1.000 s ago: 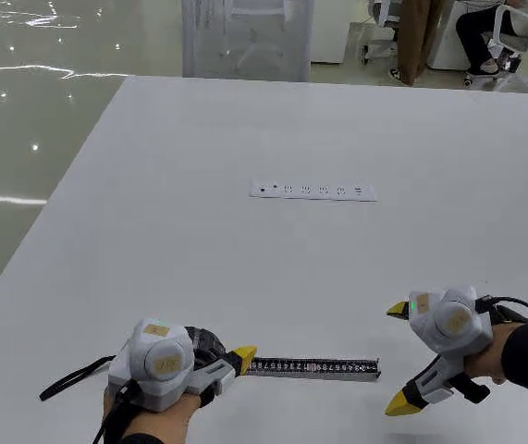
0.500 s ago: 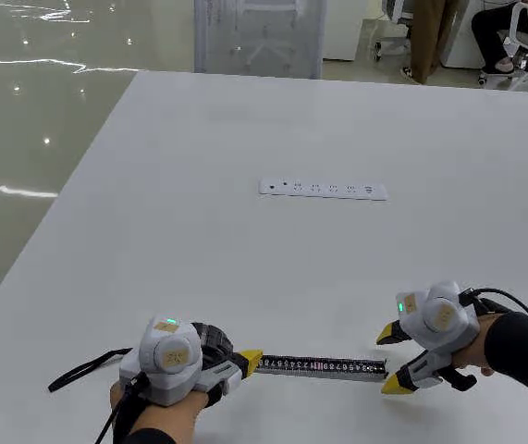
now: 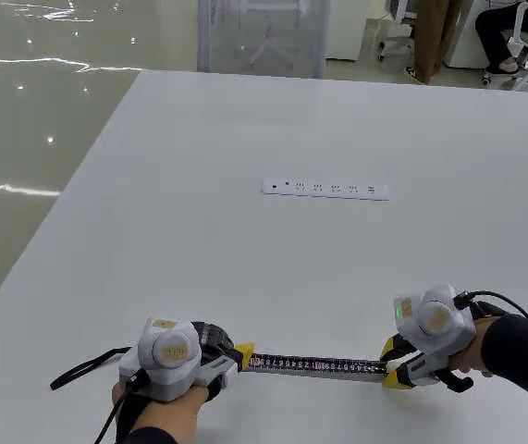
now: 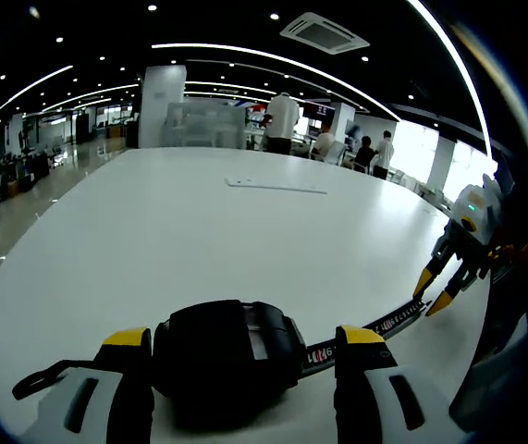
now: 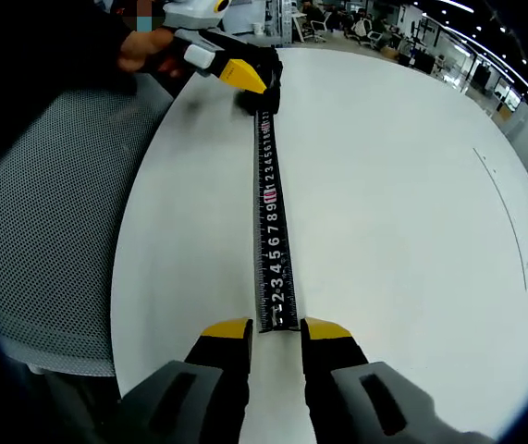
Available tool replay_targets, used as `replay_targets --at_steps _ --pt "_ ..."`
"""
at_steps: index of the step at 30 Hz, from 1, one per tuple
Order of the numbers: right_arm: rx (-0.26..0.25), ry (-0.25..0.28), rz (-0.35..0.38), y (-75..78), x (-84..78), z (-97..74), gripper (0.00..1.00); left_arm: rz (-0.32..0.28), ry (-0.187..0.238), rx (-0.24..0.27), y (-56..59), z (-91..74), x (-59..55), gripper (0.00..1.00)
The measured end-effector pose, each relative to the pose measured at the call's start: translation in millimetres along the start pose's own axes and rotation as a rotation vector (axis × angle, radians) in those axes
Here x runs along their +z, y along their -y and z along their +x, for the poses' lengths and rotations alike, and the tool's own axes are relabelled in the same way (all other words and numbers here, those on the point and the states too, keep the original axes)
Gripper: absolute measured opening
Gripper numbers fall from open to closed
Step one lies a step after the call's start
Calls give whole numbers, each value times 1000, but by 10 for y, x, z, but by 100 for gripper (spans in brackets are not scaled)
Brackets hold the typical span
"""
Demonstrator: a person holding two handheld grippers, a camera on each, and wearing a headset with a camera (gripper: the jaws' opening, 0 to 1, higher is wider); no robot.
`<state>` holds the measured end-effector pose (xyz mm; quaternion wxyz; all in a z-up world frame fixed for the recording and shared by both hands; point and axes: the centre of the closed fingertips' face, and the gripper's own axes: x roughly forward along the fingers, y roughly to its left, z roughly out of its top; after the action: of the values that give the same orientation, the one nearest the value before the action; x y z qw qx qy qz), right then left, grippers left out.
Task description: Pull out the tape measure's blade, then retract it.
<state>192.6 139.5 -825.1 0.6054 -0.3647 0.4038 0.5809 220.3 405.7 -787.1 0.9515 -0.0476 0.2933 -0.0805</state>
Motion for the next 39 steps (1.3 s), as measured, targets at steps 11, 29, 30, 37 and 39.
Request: replay_targets --at_steps 11,29,30,37,39 --pt "-6 -23 33 11 12 28 13 -10 -3 9 -36 2 -6 72" --pt "-43 -28 101 24 -2 35 12 37 -57 27 -92 -2 -70 62" --pt "-44 -27 103 26 -4 35 12 40 -60 28 -94 0 -69 61" --pt "-48 -31 110 27 2 37 12 76 -71 38 -95 5 -72 61" --pt "-51 -28 111 29 10 38 12 89 -74 41 -93 -1 -75 60"
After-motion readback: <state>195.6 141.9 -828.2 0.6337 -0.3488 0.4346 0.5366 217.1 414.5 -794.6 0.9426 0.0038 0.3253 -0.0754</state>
